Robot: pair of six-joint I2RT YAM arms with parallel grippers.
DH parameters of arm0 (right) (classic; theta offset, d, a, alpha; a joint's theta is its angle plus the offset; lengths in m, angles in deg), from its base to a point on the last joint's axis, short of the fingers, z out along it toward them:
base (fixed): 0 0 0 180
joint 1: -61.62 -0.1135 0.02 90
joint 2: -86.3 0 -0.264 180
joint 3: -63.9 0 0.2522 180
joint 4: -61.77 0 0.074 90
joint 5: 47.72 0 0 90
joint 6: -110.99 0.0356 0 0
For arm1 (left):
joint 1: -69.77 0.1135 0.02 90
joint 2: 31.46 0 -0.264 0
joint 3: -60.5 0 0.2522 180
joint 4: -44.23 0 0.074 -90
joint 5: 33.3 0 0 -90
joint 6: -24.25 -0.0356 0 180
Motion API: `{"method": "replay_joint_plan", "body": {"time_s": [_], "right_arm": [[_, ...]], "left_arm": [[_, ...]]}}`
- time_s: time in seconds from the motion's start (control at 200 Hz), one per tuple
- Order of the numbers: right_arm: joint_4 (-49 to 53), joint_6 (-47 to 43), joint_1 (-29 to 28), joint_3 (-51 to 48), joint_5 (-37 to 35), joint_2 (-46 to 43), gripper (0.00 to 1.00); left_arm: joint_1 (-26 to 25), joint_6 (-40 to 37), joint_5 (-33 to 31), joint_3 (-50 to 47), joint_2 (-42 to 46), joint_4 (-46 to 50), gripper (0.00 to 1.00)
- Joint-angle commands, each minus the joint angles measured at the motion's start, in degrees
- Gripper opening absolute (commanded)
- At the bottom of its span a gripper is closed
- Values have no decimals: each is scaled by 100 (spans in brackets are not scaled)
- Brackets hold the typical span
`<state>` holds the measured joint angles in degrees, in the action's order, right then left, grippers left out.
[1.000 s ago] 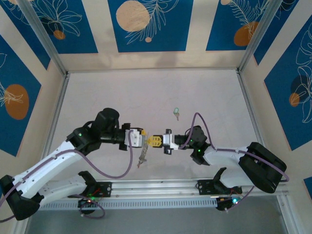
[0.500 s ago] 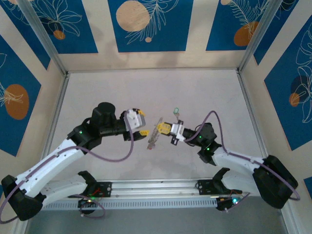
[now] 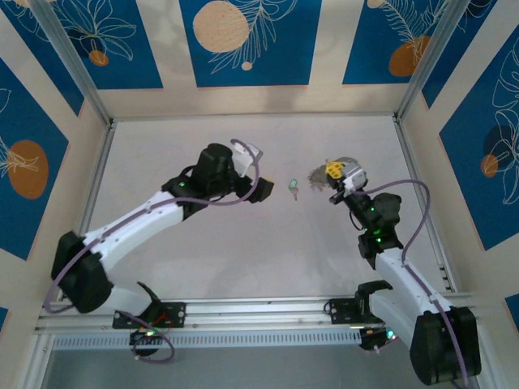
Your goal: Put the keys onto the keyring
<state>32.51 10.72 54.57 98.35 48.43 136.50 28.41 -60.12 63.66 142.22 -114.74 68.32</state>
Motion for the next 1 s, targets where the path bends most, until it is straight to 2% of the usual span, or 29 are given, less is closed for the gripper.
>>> {"method": "replay_joint_plan", "body": {"time_s": [0.0, 0.11, 0.245, 0.34, 0.415, 0.5, 0.58, 0.725, 0.995], "right_arm": [[-143, 398, 366, 310, -14, 57, 0], [-86, 393, 612, 425, 12, 174, 0], [-40, 341, 770, 505, 63, 231, 0], [-48, 371, 819, 539, 51, 272, 0], [-25, 359, 828, 550, 58, 250, 0], [-32, 330, 824, 575, 73, 254, 0], [-11, 312, 823, 581, 90, 184, 0], [119, 187, 805, 577, 88, -33, 0], [261, 142, 797, 568, 206, -310, 0]], "left_arm": [[54, -35, 175, 574, -733, 252, 86], [77, 72, 183, 1564, -1778, 910, 82], [77, 346, 642, 2863, -3081, 1550, 73], [57, 542, 686, 3519, -3820, 1635, 73], [54, 885, 423, 4177, -4423, 1844, 80], [64, 1310, 367, 4988, -5128, 2151, 80], [16, 1642, -27, 5660, -5695, 2452, 80], [-175, 1676, -1117, 6390, -6321, 2874, 81], [-382, 1831, -2017, 6430, -6462, 3253, 79]]}}
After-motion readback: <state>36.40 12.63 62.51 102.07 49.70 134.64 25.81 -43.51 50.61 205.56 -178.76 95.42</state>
